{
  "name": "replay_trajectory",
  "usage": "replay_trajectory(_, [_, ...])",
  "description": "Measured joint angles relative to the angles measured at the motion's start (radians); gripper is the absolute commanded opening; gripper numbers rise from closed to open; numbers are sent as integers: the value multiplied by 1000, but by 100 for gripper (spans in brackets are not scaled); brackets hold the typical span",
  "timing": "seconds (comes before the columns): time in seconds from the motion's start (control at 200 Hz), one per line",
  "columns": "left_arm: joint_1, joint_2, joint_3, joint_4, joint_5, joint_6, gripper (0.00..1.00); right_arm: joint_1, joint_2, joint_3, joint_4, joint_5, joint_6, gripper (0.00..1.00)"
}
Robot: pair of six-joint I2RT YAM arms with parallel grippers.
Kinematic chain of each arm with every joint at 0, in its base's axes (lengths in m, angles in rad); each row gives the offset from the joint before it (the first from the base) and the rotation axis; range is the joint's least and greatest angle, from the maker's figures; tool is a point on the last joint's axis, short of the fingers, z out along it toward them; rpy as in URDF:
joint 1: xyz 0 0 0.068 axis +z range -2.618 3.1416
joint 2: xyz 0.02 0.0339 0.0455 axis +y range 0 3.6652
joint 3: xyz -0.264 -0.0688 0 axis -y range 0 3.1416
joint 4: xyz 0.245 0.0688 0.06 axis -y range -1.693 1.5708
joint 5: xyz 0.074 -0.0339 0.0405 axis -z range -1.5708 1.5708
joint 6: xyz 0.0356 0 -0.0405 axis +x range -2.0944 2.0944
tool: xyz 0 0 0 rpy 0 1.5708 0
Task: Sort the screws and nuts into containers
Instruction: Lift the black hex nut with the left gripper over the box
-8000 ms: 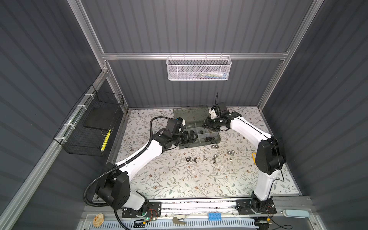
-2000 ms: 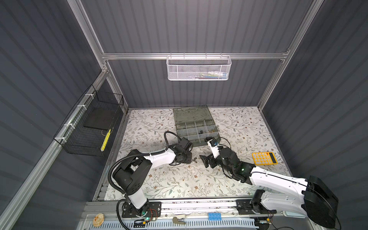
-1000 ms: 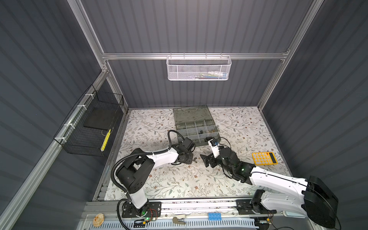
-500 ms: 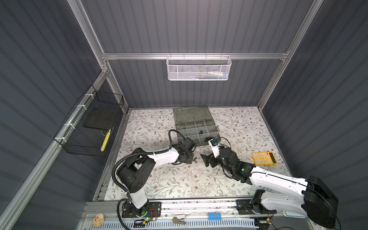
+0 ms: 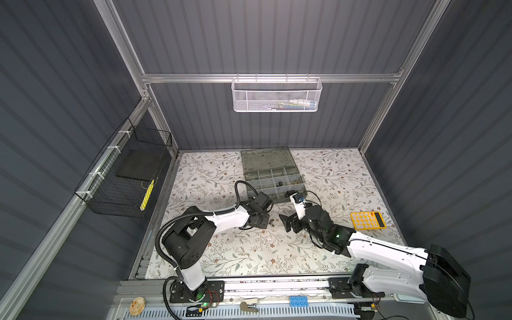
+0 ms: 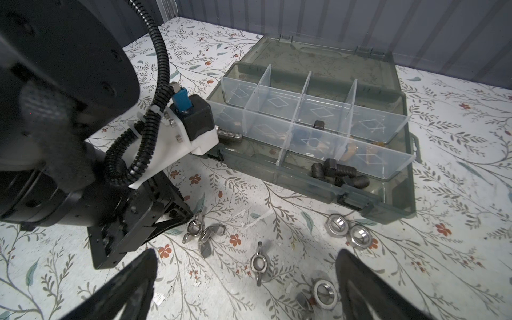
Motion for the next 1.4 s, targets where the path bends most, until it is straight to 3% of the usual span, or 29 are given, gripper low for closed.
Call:
replay_trajectory(0.72, [-7,-31,0,-58,60,-8,22,-1,0,0,0,22,5,99])
replay_trajectory(1.396, [-7,-33,213,-80,113,-15,22,-52,-53,-8,1,42,53,99])
